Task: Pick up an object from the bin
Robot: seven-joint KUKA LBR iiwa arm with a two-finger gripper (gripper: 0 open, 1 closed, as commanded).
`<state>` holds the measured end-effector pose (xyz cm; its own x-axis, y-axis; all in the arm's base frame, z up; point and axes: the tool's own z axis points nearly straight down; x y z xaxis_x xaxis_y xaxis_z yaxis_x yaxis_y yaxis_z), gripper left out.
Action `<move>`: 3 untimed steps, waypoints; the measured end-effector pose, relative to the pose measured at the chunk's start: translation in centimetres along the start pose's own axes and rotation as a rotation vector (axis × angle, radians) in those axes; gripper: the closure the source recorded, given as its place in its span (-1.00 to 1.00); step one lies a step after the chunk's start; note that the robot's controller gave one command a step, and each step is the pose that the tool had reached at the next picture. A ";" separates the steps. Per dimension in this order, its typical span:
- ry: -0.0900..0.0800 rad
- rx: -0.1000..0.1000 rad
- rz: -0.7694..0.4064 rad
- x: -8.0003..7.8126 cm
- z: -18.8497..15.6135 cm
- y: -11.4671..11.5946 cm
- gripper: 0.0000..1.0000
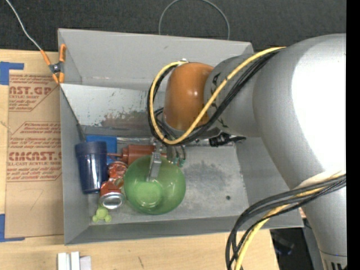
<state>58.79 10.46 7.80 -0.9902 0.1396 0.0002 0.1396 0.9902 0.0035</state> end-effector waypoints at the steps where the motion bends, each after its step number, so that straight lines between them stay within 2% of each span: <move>1: 0.000 0.000 0.000 0.0 0.0 0.0 1.00; 3: 0.011 0.003 0.000 0.3 -1.8 -0.1 1.00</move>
Offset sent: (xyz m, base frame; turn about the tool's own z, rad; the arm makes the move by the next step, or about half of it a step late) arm 0.0001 0.0000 0.0496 0.0000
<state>58.46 10.43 9.58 -0.9901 0.1397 0.0107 0.1397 0.9902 0.0007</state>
